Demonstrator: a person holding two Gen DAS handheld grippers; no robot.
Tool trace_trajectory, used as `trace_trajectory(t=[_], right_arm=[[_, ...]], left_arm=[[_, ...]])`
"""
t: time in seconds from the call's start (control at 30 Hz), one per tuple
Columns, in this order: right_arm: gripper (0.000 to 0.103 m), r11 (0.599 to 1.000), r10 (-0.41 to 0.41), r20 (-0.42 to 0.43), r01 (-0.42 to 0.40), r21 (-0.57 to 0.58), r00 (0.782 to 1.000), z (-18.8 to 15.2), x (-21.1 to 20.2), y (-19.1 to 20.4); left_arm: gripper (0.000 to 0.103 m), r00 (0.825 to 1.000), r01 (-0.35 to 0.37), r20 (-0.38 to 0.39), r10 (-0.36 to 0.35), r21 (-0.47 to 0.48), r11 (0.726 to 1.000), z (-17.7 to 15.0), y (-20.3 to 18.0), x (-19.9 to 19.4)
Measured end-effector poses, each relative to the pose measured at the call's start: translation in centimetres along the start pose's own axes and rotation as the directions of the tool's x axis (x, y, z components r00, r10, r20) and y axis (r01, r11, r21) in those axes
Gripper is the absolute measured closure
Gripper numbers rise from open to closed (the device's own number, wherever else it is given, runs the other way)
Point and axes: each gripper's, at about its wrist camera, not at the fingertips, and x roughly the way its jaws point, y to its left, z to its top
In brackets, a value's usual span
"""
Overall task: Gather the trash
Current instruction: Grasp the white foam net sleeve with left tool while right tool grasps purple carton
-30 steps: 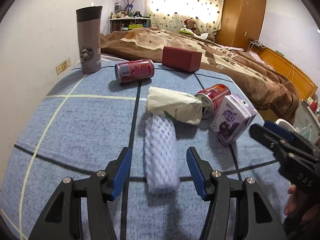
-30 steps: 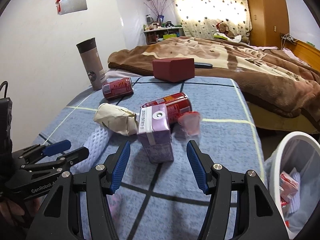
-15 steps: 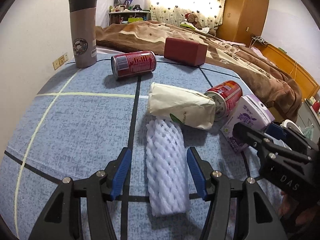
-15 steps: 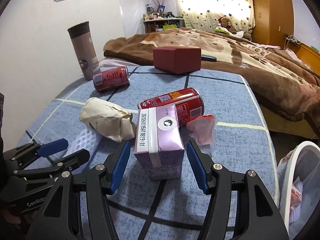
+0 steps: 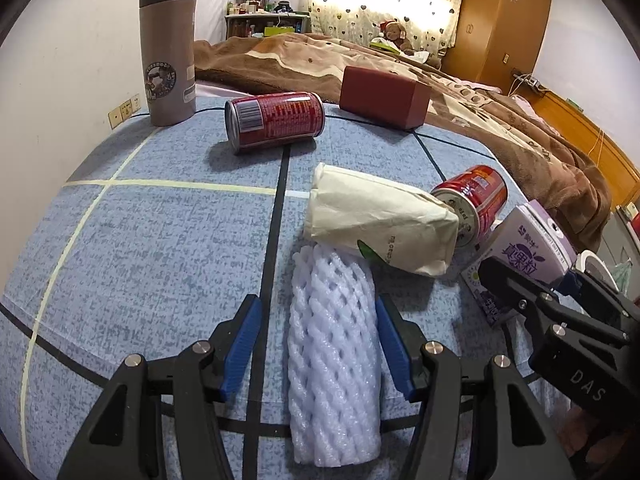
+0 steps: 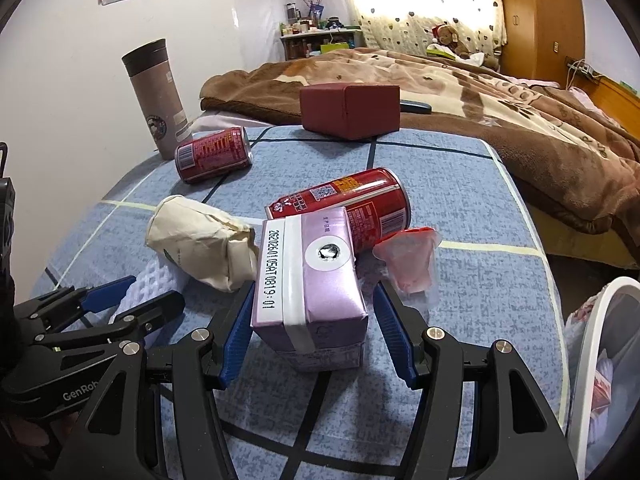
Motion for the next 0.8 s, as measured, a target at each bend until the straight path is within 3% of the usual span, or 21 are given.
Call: trace_trajectory(t=[0.07,0.17,0.2,0.3,0.8], right_arm=[[0.043,1.000,-0.001,0.002,0.001,0.007,1.000,-0.1,0.0,-0.1],[0.043,1.000,0.000,0.010,-0.001,0.019,1.000,-0.1,-0.2,-0.3],[0.046,1.000,0.001,0.012,-0.001,0.022,1.000,-0.1,-0.2,-0.3],[0.064,1.000,-0.004,0.011,0.003,0.024,1.000,-0.2,-0.3,-0.3],[0.064,0.999,0.014,0.021,-0.015,0.037,1.000,-0.9,-1.5,-0.5]], left_arm=[[0.044,1.000,0.000,-0.001,0.000,-0.001,1.000,0.0,0.1,0.1],[0.056,1.000,0.004,0.000,-0.004,-0.003,1.000,0.0,0.1,-0.1],[0.061,1.000,0.005,0.000,-0.005,-0.001,1.000,0.0,0.1,-0.1],[0.065,1.000,0.005,-0.001,-0.005,0.008,1.000,-0.2,0.0,-0.2],[0.068,1.000,0.018,0.025,-0.018,-0.006,1.000,-1.8,-0.4,-2.6]])
